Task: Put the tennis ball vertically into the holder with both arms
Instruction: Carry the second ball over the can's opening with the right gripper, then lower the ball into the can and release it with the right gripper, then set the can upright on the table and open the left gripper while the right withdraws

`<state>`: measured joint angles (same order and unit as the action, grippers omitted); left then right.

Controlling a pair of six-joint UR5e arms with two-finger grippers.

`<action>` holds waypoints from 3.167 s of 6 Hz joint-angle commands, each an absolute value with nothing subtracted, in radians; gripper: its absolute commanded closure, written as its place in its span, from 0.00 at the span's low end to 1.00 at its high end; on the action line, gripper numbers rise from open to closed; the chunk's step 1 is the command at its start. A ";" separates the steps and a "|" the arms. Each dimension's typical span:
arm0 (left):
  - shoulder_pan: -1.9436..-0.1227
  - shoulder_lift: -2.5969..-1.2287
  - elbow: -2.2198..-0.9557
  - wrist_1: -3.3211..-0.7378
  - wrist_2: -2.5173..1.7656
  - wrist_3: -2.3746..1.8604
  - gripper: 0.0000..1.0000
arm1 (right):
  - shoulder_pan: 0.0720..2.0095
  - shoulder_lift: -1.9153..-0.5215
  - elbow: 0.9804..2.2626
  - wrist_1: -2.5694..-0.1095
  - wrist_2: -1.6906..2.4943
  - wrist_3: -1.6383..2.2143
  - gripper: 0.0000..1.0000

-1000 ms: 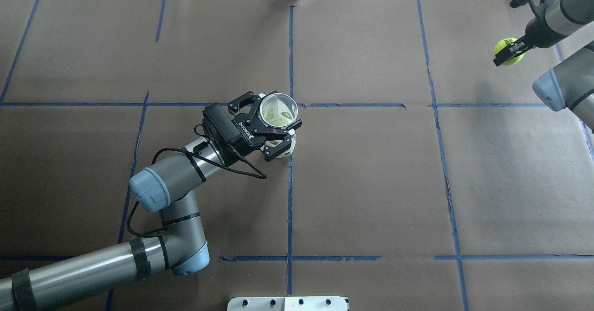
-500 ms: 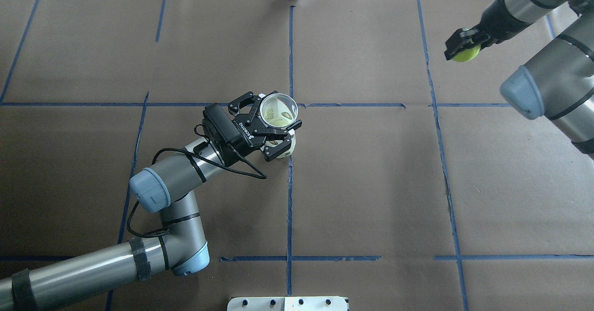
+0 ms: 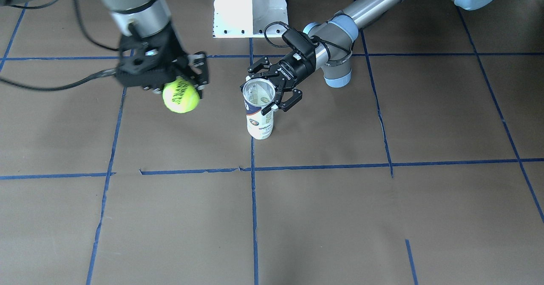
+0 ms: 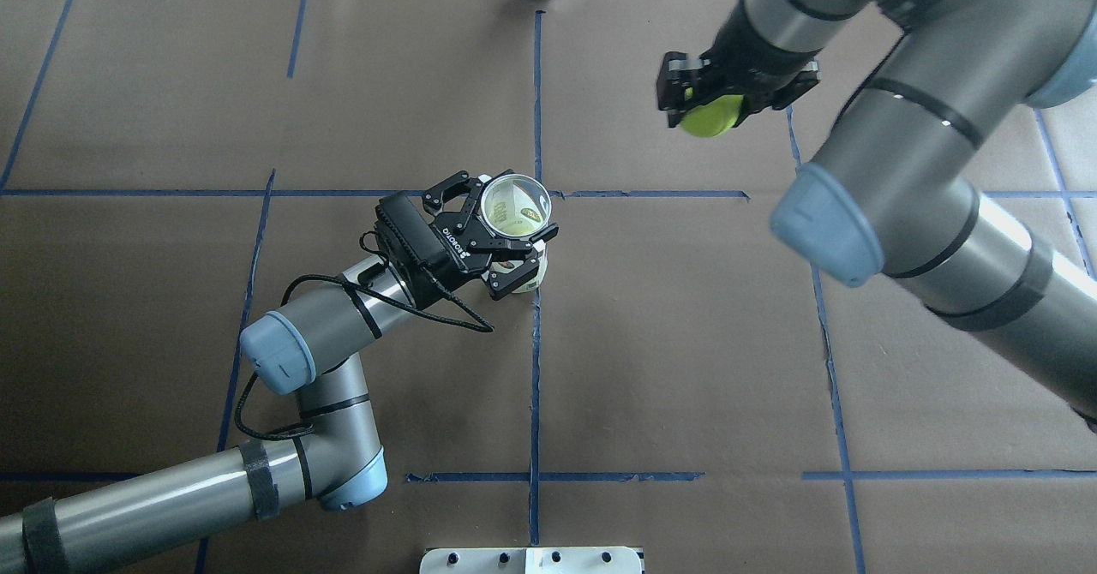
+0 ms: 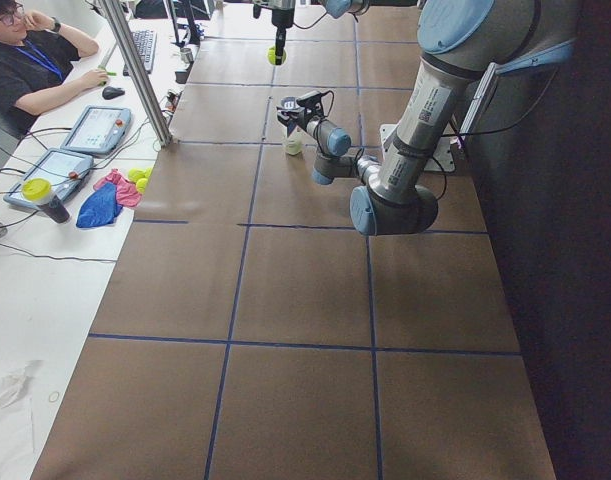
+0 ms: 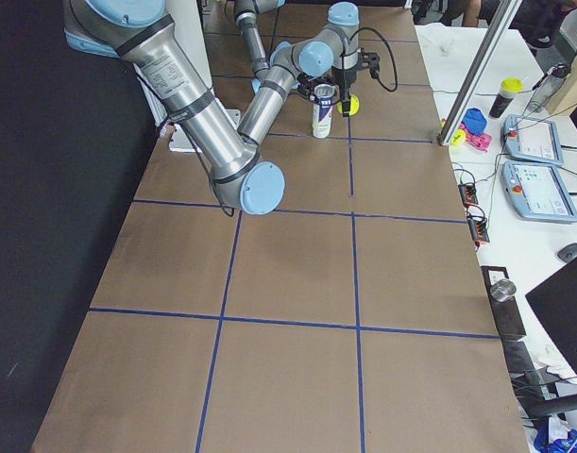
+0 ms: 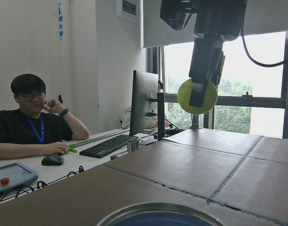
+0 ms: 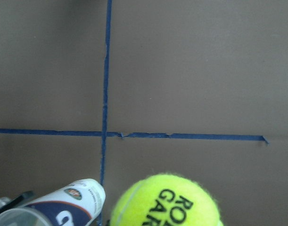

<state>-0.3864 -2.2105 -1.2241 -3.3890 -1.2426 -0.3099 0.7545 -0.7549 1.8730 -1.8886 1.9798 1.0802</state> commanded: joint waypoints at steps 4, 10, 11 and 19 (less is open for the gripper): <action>-0.385 -2.212 -1.224 -3.389 -1.243 -0.308 0.13 | 0.586 -0.571 1.710 -1.907 1.835 1.239 0.93; -0.388 -2.210 -1.224 -3.389 -1.243 -0.307 0.13 | 0.571 -0.578 1.698 -1.901 1.829 1.238 0.04; -0.390 -2.210 -1.224 -3.389 -1.244 -0.307 0.13 | 0.571 -0.577 1.698 -1.901 1.829 1.238 0.02; -0.413 -2.175 -1.362 -3.338 -1.244 -0.311 0.01 | 0.958 -0.802 1.715 -1.887 2.071 0.627 0.01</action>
<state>-0.4114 -2.1955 -1.3064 -3.3680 -1.2429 -0.3113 0.8972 -0.7451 1.7150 -1.8951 2.0515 0.7487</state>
